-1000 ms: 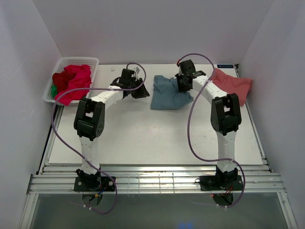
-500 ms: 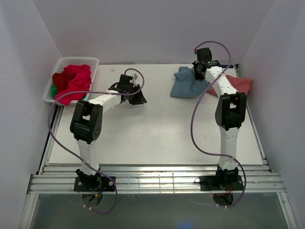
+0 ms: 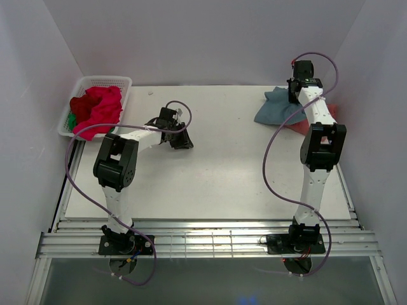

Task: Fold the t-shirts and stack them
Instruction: Put the neatly folded tshirt into the corner of the board with the right arm

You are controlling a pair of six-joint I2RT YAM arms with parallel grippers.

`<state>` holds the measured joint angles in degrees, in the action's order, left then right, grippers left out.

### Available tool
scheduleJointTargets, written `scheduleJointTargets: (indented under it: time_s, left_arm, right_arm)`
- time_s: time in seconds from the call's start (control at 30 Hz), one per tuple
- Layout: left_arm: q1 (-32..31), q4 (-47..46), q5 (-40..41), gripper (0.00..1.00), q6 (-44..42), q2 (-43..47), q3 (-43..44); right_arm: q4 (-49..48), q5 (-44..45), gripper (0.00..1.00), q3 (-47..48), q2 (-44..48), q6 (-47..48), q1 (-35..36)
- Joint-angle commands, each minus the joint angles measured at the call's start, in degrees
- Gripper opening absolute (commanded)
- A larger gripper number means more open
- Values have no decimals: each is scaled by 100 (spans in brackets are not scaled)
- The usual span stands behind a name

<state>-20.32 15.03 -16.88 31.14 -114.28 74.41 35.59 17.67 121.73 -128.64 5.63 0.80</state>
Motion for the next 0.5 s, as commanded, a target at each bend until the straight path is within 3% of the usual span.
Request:
scheduleJointTargets:
  time_s: [0.0, 0.47]
  left_arm:
    - [19, -35, 62, 37, 33, 494, -111]
    - [19, -140, -16, 37, 94, 608, -427]
  right_arm:
    - [-167, 237, 8, -141, 357, 201, -229]
    - [-360, 228, 8, -475, 893, 36, -677]
